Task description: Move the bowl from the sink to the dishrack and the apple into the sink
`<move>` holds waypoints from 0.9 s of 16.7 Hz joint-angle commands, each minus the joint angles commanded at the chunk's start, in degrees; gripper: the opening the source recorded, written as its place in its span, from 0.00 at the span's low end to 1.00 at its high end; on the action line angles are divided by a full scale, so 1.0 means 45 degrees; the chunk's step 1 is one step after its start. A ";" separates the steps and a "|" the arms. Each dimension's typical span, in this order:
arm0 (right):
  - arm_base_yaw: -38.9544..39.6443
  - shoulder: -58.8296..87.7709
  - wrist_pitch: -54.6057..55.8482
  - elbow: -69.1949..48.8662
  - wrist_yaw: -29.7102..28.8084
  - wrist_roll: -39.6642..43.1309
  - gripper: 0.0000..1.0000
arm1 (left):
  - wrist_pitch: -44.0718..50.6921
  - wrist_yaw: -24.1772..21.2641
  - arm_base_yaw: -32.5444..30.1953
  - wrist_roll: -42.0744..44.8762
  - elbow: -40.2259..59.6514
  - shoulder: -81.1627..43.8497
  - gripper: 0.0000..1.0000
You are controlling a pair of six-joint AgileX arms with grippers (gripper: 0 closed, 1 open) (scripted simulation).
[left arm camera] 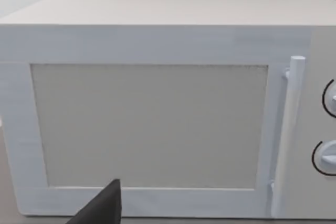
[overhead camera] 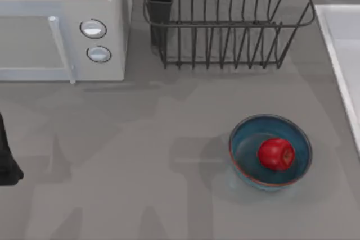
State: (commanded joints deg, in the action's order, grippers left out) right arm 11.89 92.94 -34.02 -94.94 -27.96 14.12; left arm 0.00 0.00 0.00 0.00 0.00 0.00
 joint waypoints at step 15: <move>0.7479 0.0548 0.7488 0.0034 -0.4255 -0.3430 0.00 | 0.0000 0.0000 0.0000 0.0000 0.0000 0.0000 1.00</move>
State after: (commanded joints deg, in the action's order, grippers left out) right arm 45.55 95.40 -0.33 -94.78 -47.11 -1.31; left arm 0.00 0.00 0.00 0.00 0.00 0.00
